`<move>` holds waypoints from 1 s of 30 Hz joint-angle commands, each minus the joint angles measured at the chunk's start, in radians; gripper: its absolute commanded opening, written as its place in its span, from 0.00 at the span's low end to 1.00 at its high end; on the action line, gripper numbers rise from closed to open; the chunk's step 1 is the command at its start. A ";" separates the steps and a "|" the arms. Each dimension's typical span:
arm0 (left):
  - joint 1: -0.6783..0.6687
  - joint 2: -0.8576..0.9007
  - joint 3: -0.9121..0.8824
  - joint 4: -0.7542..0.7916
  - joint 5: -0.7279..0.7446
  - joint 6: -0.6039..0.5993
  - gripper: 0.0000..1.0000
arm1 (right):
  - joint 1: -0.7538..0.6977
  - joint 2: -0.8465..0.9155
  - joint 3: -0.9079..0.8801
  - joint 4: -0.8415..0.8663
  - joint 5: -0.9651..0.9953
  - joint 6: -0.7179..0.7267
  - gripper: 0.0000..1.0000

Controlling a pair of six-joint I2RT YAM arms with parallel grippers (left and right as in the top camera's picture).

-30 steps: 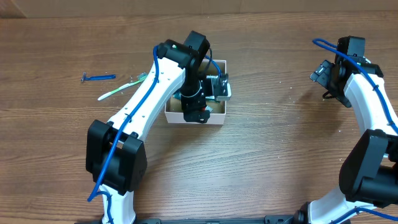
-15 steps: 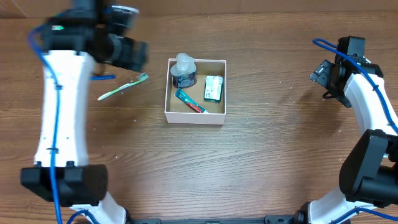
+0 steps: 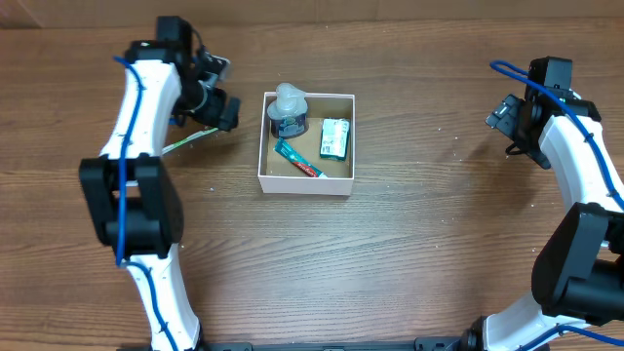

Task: Pack container
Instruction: 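Move the left gripper to the green toothbrush and grasp it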

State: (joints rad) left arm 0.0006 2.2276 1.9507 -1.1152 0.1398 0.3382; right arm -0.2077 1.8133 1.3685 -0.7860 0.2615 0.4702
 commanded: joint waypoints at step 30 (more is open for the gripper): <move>0.065 0.102 -0.210 0.130 -0.034 0.148 0.91 | -0.001 0.001 0.014 0.003 0.004 -0.002 1.00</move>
State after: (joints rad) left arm 0.0597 2.2990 1.8008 -1.0016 0.0875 0.5285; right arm -0.2077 1.8133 1.3685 -0.7856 0.2611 0.4702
